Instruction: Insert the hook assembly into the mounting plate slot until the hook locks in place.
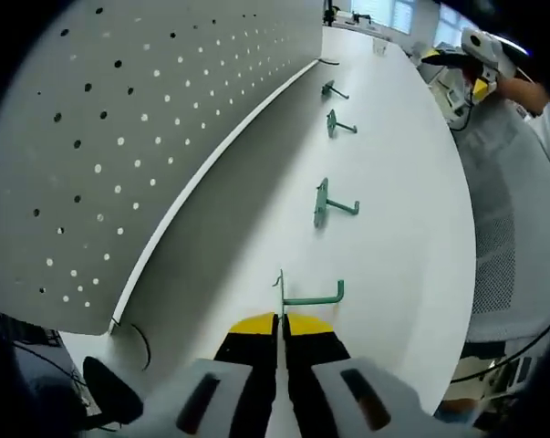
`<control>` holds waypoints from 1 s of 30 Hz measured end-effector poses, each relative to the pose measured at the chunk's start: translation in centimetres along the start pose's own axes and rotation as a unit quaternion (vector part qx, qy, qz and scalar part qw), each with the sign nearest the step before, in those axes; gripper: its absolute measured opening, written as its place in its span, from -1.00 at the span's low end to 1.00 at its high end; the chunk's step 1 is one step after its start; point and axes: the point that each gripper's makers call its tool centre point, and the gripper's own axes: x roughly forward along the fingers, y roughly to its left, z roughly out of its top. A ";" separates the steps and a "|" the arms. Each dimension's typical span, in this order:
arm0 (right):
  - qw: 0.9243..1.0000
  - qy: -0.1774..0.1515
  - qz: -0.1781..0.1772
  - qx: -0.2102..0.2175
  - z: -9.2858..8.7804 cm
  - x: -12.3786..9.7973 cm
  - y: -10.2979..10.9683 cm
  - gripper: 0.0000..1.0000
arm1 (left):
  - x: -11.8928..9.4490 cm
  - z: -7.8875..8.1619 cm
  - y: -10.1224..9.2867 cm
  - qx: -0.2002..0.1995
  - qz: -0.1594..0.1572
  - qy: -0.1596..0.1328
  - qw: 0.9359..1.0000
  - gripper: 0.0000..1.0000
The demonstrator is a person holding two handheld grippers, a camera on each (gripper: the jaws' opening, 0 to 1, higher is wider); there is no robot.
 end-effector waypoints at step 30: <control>1.000 -0.018 -0.009 0.003 0.8 -0.4 -0.3 0.32 | -5.1 6.4 -1.3 -0.065 0.110 -0.207 0.970 -0.98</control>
